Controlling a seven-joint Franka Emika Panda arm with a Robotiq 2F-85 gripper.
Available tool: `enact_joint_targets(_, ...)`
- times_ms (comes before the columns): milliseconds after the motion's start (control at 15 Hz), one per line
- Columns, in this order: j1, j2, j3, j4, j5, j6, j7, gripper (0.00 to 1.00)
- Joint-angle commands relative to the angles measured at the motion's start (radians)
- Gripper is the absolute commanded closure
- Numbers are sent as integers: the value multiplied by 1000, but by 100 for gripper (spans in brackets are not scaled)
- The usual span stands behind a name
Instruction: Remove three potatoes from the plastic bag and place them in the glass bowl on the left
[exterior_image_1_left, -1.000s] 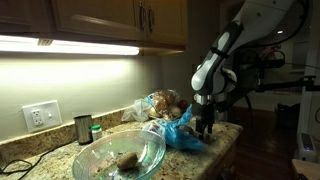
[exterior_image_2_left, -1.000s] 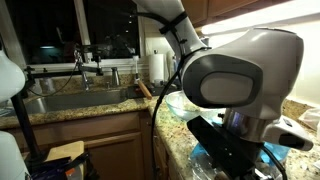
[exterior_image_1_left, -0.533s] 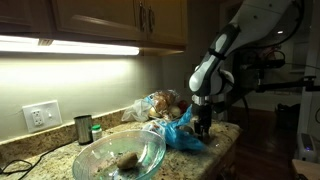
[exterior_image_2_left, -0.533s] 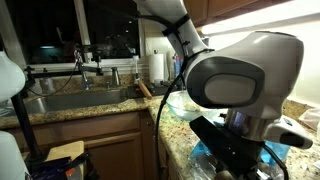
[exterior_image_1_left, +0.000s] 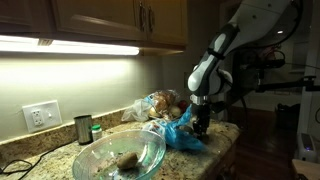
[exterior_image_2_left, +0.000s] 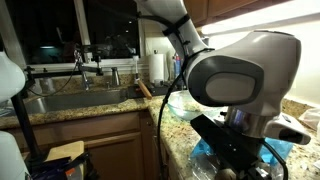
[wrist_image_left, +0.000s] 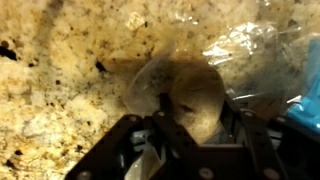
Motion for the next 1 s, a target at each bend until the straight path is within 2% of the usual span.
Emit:
enact_joint_targets(0,-7,-26,-3,-5,-6,-31,14,75)
enact_joint_targets(933,35,-152,-8,-47,-31,-63,61,75)
